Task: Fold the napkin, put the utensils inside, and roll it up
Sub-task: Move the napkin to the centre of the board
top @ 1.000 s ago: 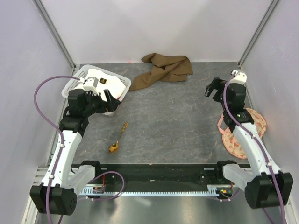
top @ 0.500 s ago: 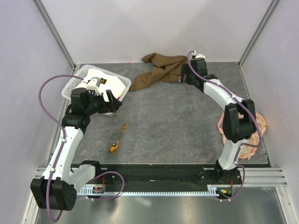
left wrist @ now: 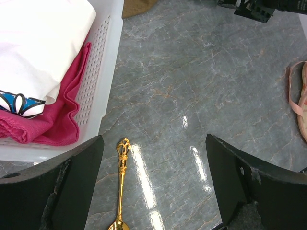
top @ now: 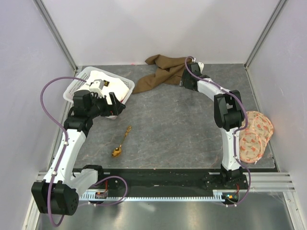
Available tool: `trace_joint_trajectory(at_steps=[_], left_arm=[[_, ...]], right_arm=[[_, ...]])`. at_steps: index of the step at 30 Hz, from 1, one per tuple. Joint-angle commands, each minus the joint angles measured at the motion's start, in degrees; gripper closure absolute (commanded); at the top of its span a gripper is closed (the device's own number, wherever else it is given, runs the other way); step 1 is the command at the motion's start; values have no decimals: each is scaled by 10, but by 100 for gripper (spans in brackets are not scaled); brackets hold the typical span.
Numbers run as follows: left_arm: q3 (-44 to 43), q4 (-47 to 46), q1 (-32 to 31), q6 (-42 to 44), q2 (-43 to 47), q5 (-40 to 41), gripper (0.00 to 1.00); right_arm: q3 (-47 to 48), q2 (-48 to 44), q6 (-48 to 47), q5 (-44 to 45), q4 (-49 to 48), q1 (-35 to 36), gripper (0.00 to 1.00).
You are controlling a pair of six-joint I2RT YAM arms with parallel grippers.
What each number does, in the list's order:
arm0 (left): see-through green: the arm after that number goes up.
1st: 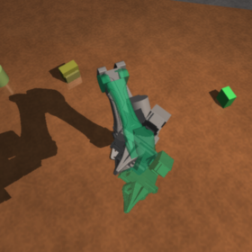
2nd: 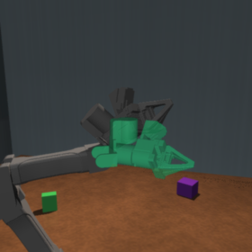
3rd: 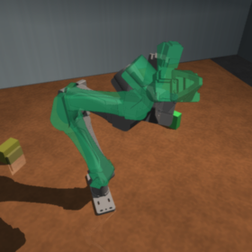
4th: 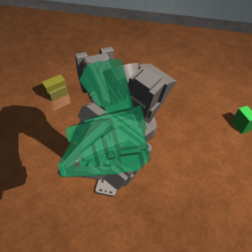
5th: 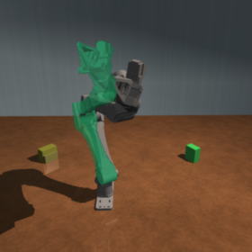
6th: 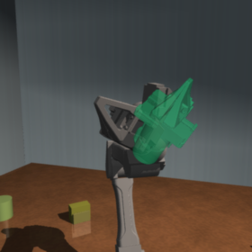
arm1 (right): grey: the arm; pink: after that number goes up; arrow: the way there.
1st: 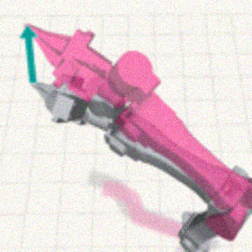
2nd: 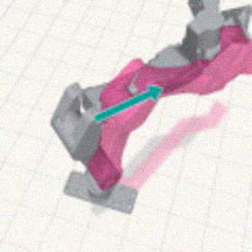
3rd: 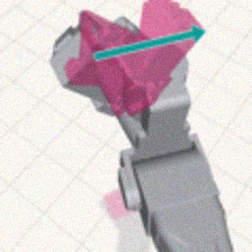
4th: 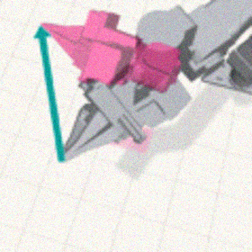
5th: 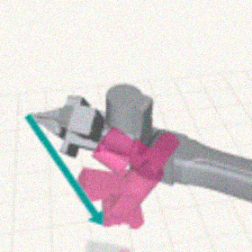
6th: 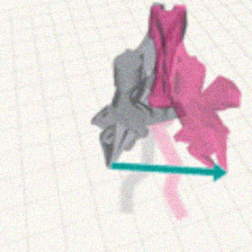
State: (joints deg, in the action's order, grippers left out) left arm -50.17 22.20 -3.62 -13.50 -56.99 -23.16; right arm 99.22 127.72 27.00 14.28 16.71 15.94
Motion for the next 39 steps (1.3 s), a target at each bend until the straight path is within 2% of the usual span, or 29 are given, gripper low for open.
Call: trace_joint_trajectory(at_steps=[1,7,15,19,27,30,33,34,39], left_arm=[[1,-21,-2,26,-5,-20,6],[-1,-20,-3,27,-8,-24,6],[-2,-18,-9,29,-11,-25,6],[-2,-19,-10,29,-14,-26,6],[-2,-20,-11,30,-15,-29,7],[-2,-20,-11,30,-14,-32,7],[1,-19,-12,32,-10,-33,7],[1,-19,-12,34,-10,-34,7],[8,-29,-29,37,7,-29,12]], right_arm=[[44,24,69,41,-10,-3,25],[48,49,134,14,-45,-21,30],[54,77,176,-32,-72,-50,34],[68,99,182,-55,-78,-58,46],[84,113,179,-102,-89,-59,59],[68,111,182,-134,-112,-58,67],[58,110,185,-142,-119,-58,89],[48,102,185,-141,-120,-58,100],[-44,19,143,-117,-131,-58,100]])
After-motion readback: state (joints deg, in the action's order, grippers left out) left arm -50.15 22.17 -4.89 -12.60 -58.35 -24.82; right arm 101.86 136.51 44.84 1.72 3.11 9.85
